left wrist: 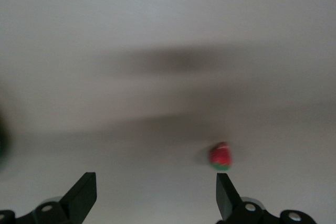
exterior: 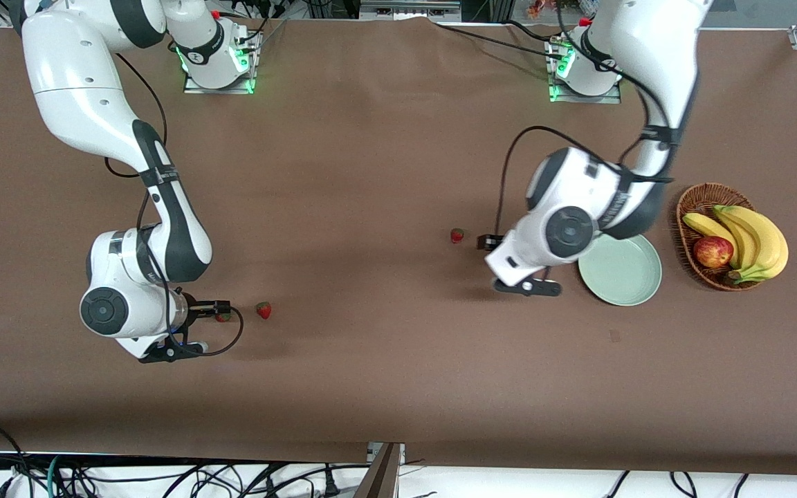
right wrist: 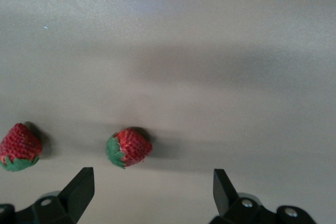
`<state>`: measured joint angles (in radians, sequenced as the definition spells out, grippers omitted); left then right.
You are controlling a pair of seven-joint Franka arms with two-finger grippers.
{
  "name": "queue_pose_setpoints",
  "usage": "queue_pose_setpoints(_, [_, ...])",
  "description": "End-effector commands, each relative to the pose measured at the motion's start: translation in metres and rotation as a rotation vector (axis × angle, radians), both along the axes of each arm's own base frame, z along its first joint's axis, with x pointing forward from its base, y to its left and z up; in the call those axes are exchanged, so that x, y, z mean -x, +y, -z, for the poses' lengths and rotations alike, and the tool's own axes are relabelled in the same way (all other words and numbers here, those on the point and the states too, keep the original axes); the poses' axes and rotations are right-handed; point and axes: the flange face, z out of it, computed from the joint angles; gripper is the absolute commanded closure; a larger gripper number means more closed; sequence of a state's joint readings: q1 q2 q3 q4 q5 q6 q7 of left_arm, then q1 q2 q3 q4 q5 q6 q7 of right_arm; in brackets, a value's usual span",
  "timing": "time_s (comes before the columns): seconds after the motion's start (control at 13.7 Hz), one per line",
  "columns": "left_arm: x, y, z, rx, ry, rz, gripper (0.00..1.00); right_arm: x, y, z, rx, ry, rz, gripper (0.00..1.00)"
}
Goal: Collect all strawberries into plate
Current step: 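Release the strawberry with the right gripper while the left gripper reaches it, then grasp the strawberry with the left gripper while the right gripper grasps another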
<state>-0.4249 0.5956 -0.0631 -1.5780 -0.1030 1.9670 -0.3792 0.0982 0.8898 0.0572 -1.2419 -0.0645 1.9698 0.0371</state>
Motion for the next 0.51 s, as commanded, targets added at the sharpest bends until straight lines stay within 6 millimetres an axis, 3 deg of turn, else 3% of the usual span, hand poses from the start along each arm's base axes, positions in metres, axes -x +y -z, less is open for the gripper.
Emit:
queue_pose_setpoints(0.0, [0.034,-0.024,0.038,-0.001,-0.06,-0.028,0.0,0.0,0.004,0.005,-0.013,-0.027,0.001,0.0])
queue_pose_setpoints(0.15, [0.06,-0.031,0.067,0.007,-0.099,-0.032,0.0,0.002,0.009,0.017,-0.018,-0.05,-0.006,0.0])
queue_pose_setpoints(0.44, [0.068,-0.036,0.076,-0.001,-0.105,-0.014,0.0,0.004,0.015,0.024,-0.018,-0.05,-0.015,0.06])
